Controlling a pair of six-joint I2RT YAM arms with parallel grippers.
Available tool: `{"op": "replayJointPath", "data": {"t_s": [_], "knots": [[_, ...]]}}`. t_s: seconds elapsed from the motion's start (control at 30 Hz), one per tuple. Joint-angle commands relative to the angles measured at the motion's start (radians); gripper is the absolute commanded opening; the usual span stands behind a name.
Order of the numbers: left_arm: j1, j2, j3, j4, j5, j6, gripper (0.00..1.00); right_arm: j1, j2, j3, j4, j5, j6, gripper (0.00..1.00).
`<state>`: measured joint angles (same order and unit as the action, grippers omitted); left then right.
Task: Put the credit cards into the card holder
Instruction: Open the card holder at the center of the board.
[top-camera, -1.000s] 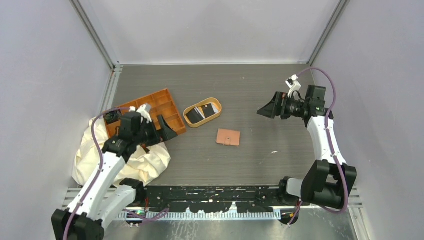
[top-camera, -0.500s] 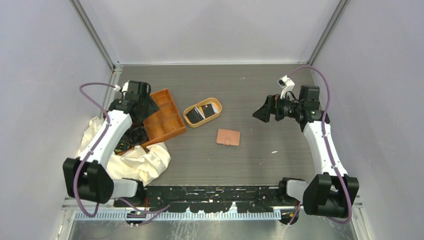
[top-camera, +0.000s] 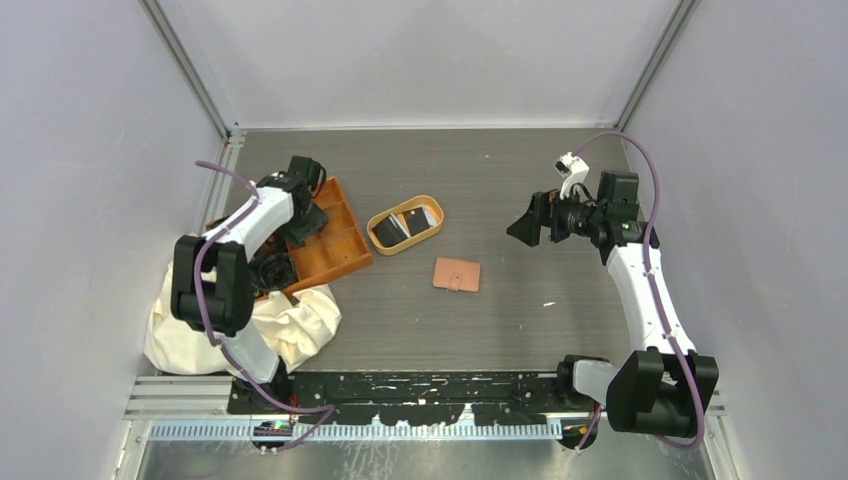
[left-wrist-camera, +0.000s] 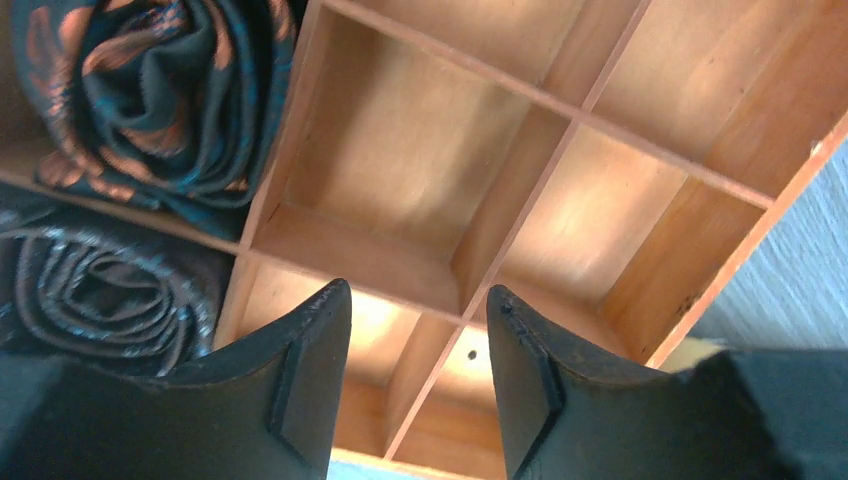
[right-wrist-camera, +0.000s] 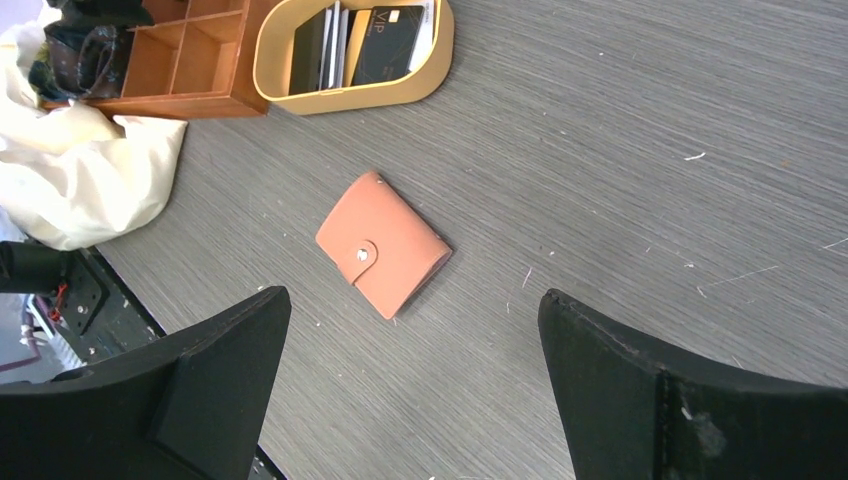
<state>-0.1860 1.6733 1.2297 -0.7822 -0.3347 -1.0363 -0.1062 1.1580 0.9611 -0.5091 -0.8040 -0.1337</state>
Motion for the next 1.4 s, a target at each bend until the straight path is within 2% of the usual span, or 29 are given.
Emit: {"op": "replayJointPath", "data": {"t_s": [0.0, 0.3, 0.5, 0.67, 0.9, 1.03, 1.23, 1.37], "knots": [[0.017, 0.073, 0.076, -0.019, -0.036, -0.062, 0.54, 0.005, -0.002, -0.003, 0.012, 0.004, -0.027, 1.0], [0.039, 0.169, 0.076, -0.037, 0.017, -0.094, 0.54, 0.005, -0.003, -0.001, 0.004, -0.011, -0.026, 1.0], [0.04, 0.14, 0.066, -0.001, 0.01, -0.027, 0.54, 0.005, -0.008, 0.001, 0.003, -0.019, -0.026, 1.0], [0.042, 0.199, 0.129, -0.038, 0.053, 0.028, 0.54, 0.005, -0.011, -0.001, 0.001, -0.018, -0.026, 0.99], [0.042, 0.223, 0.128, 0.018, 0.109, 0.124, 0.48, 0.005, -0.013, -0.001, 0.0, -0.017, -0.027, 1.0], [0.042, 0.225, 0.144, 0.012, 0.1, 0.168, 0.47, 0.005, -0.012, -0.001, -0.001, -0.018, -0.027, 1.0], [0.042, 0.138, 0.178, 0.006, 0.069, 0.315, 0.53, 0.005, -0.012, 0.001, -0.004, -0.023, -0.03, 0.99], [0.041, -0.031, 0.101, 0.16, 0.144, 0.528, 0.57, 0.006, -0.012, 0.001, -0.008, -0.037, -0.039, 0.99]]}}
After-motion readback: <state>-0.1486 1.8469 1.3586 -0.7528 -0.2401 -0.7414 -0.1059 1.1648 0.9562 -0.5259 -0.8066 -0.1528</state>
